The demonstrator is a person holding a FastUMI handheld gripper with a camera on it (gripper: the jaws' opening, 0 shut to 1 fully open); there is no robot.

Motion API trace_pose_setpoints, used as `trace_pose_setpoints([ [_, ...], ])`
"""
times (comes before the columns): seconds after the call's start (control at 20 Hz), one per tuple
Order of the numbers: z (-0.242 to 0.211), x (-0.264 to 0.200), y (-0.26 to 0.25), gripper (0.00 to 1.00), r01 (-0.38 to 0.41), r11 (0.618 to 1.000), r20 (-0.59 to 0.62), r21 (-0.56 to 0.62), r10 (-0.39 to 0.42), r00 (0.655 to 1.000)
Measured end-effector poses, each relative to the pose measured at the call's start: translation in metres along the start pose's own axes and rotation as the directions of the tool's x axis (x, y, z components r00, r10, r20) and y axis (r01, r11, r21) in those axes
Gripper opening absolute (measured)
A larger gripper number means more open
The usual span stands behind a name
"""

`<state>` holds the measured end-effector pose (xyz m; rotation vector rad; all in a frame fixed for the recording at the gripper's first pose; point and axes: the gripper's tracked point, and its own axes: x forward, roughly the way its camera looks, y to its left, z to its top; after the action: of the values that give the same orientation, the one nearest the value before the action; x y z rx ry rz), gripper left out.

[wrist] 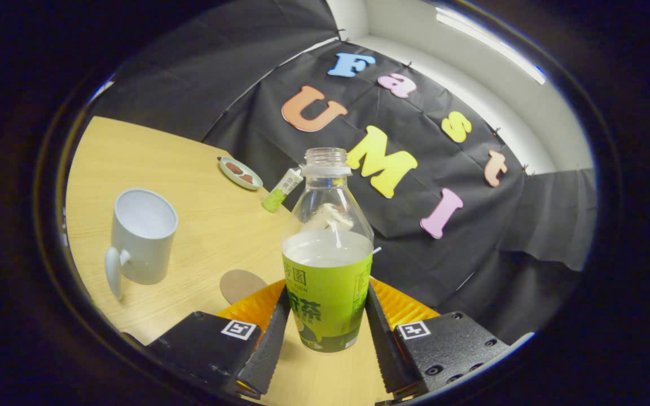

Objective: Take the bottle from table, then pour the juice into the cup, finally place the bottle on the coaster

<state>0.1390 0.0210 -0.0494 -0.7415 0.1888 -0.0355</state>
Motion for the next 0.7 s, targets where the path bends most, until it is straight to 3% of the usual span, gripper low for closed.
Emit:
trace_pose_setpoints([
  [0.25,0.018,-0.008,0.012,0.76,0.056,0.972,0.073,-0.227,-0.041,0.996],
  [0.7,0.021,0.001,0.023,0.76,0.099,0.883,0.097,-0.459,-0.061,0.993],
])
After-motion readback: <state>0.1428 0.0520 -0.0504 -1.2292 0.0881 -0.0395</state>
